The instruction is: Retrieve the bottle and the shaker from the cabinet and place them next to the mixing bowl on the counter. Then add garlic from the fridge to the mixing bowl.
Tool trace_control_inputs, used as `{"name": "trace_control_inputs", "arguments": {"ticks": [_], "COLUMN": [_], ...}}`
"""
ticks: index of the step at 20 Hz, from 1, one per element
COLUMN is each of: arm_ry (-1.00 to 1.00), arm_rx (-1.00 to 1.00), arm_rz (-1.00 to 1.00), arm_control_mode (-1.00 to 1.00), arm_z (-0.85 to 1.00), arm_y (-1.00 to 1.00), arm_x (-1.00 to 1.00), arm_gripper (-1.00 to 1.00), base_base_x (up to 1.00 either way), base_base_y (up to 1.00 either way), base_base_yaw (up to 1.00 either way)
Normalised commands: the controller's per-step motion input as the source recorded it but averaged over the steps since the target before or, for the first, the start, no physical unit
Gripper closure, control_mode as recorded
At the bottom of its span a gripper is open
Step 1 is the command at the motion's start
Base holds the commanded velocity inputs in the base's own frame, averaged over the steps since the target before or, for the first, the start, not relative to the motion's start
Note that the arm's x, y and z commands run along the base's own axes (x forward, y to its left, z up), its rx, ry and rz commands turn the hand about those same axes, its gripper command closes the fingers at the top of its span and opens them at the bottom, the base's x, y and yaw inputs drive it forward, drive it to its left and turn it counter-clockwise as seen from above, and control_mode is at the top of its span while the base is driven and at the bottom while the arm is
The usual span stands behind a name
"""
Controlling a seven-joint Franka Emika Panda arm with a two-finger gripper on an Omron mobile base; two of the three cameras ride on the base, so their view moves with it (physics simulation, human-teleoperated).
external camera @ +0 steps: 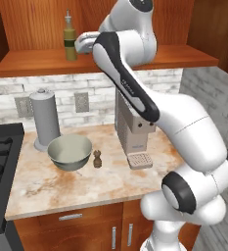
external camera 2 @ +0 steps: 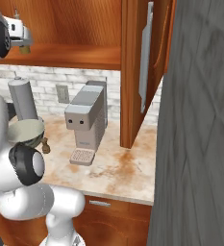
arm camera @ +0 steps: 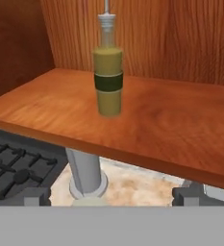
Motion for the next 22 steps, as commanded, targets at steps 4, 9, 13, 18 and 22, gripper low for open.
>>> {"name": "trace_control_inputs", "arguments": {"ticks": [4,9,13,18,22], "arm_ry": [0.00,0.02,0.04,0.00,0.00], "arm_rx": [0.00,0.00,0.00,0.00,0.00], "arm_rz": [0.00,0.00,0.00,0.00,0.00], "arm_control_mode": [-1.00,-1.00,-1.00,-1.00,-1.00], "arm_z": [0.00,0.00,0.07,0.00,0.00], "arm_y": [0.46,0.16,0.00,0.00,0.03], "arm_x": [0.57,0.71,0.49,0.36,0.25], "arm_gripper": [-1.00,-1.00,-1.00,-1.00,-1.00], "base_base_x": [0.00,0.00,0.00,0.00,0.00], "base_base_y": [0.00,0.00,0.00,0.00,0.00], "base_base_yaw": [0.00,0.00,0.00,0.00,0.00]}}
